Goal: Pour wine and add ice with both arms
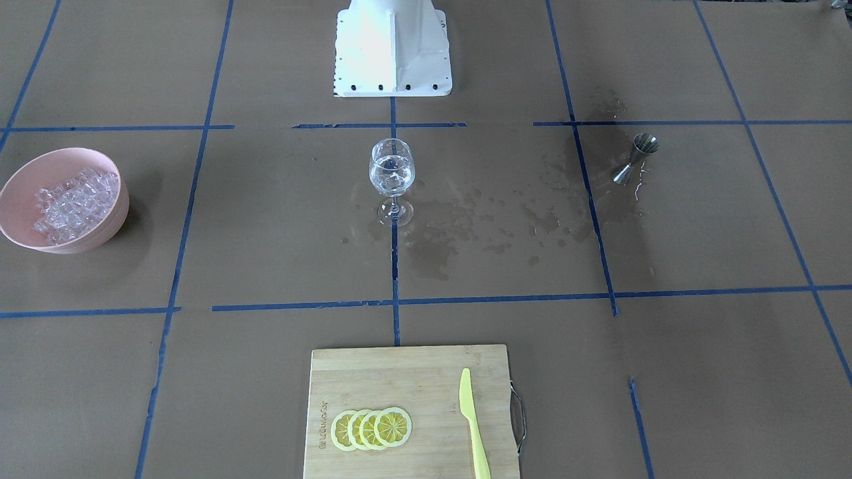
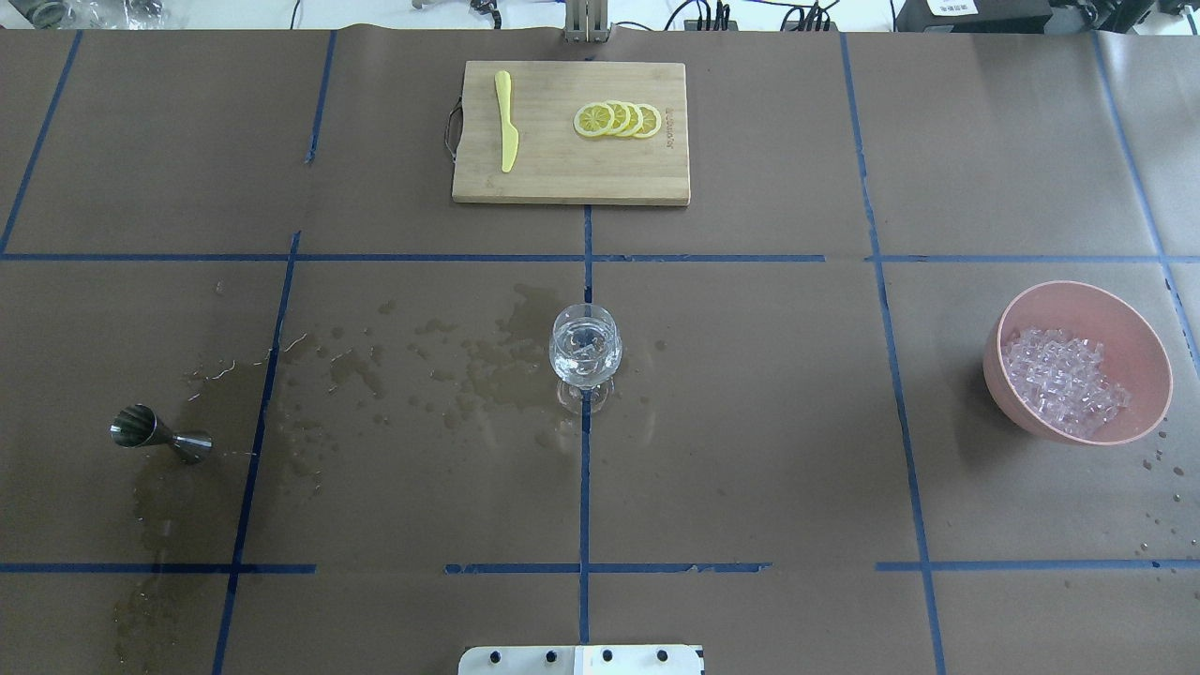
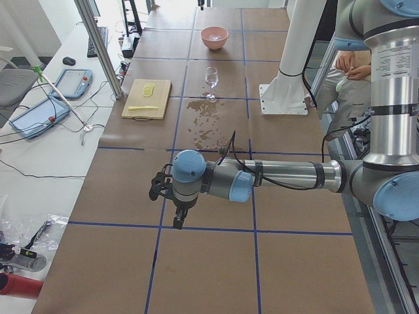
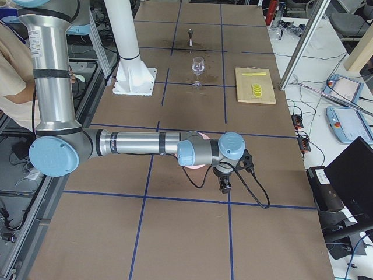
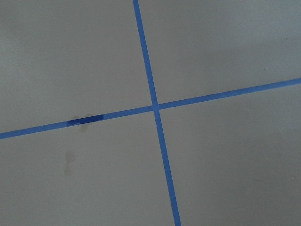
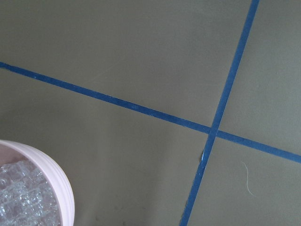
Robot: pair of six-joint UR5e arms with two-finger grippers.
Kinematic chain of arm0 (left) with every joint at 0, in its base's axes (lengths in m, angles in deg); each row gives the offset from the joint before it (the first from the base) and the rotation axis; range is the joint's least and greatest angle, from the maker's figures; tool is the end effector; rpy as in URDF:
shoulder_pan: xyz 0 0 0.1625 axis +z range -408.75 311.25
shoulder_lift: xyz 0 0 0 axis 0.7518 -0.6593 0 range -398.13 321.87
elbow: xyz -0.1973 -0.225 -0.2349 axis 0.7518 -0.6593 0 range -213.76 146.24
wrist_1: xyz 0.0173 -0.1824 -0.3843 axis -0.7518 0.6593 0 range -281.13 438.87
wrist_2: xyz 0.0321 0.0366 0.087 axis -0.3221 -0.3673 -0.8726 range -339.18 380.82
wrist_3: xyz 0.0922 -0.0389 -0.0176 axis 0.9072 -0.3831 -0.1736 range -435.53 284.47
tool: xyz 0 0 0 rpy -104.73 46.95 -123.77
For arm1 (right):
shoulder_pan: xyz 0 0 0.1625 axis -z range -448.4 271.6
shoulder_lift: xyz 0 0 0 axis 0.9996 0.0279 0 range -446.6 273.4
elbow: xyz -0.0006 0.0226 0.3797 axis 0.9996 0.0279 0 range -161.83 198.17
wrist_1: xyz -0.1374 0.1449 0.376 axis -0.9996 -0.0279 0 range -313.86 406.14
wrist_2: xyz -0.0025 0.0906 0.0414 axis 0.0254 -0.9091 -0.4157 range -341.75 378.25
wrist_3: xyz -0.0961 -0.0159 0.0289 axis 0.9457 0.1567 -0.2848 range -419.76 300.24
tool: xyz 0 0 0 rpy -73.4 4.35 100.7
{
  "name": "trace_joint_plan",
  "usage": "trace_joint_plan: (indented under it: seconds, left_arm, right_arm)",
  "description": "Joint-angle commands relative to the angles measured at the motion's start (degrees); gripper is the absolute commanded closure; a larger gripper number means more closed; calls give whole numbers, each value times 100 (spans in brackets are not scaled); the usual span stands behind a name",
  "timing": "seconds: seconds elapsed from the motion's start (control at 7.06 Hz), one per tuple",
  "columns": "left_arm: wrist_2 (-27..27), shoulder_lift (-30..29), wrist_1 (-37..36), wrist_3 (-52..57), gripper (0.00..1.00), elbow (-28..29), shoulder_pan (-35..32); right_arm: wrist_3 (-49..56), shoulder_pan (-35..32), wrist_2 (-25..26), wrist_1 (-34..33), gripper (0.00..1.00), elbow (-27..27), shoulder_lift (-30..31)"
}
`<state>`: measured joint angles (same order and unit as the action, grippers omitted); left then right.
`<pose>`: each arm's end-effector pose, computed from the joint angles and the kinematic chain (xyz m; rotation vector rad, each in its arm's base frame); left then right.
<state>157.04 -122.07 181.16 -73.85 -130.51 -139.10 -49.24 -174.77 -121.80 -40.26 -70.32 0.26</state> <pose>-0.0628 -0.4768 0.5820 0.2284 0.7994 0.1132 0.0217 -0.5327 0.5866 0.1383 -0.8690 -0.2708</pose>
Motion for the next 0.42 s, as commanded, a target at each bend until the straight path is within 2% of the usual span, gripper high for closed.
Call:
trace_joint_plan:
  seconds: [0.0,0.28]
  left_arm:
    - [1,0,-7,8,0,-1,0]
    - [79,0,-7,-1,0,-45,0]
  right_arm:
    - [-6,7,-5,1,0,-1,6]
    - [3,15,-5,9,0,-10,6]
